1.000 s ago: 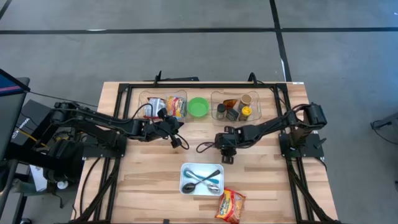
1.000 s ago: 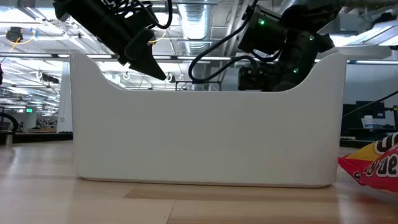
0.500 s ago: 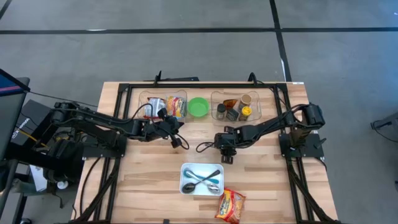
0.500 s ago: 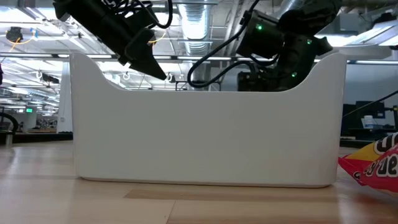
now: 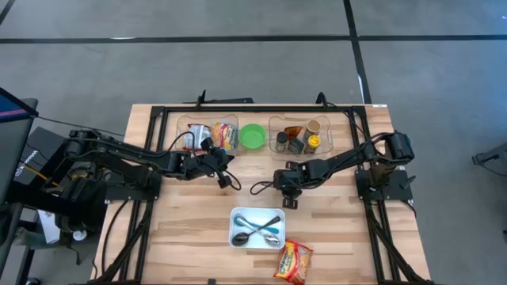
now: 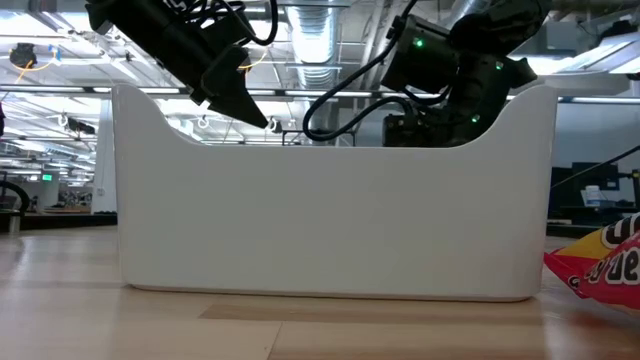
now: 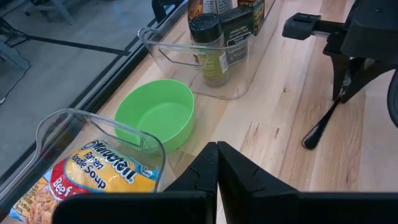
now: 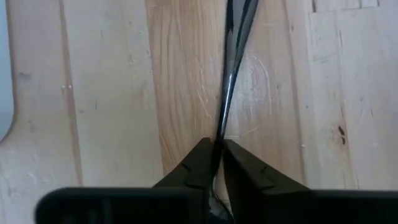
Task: Pick & Place Food Item
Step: Put the black spoon into the white bin
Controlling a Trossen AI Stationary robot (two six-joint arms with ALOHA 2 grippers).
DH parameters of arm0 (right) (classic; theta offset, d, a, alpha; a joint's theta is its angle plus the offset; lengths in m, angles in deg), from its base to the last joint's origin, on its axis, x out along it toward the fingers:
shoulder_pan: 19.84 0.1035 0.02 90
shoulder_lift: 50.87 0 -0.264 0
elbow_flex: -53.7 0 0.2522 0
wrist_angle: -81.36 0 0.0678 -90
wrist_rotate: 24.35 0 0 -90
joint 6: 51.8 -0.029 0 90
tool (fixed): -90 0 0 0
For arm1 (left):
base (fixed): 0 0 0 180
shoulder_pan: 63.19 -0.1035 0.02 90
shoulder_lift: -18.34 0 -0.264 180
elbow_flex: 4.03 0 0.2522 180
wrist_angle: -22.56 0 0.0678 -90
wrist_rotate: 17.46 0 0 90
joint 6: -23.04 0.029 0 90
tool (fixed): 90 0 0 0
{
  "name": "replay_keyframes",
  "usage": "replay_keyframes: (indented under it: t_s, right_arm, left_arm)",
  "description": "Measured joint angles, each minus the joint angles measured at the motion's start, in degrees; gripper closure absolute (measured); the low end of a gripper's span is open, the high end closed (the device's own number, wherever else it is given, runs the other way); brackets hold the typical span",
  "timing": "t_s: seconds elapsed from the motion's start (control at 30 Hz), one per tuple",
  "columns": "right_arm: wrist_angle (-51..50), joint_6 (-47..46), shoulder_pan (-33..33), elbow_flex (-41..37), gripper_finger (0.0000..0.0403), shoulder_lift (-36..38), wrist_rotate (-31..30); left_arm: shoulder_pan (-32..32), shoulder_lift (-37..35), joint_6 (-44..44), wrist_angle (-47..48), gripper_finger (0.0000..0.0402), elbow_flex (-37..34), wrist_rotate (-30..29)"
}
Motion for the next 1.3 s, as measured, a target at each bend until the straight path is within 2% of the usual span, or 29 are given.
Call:
replay_keyframes:
  t_s: [0.17,0.43,0.83,1.0,1.3]
  right_arm:
    - [-0.07,0.02,-0.02,0.0,0.0396,0.07,-0.17]
    - [-1.48,0.0,0.07,-0.28,0.0396,1.31,-0.18]
    - [-3.2,-0.15,0.07,-0.22,0.04,11.43,-0.85]
    - [-3.58,-0.14,0.54,-0.15,0.0399,16.01,-3.49]
    - [0.15,0.04,5.33,-0.15,0.0399,23.29,-4.68]
  left_arm:
    - [0.0,0.0,0.0,0.0,0.0399,0.0,0.0]
    - [-0.02,0.0,0.0,0.02,0.0399,0.0,0.0]
    - [0.0,0.0,0.0,0.0,0.0399,0.0,0.0]
    - [-0.01,0.0,0.0,0.0,0.0399,0.0,0.0]
    - [-0.02,0.0,0.0,-0.02,0.0399,0.0,0.0]
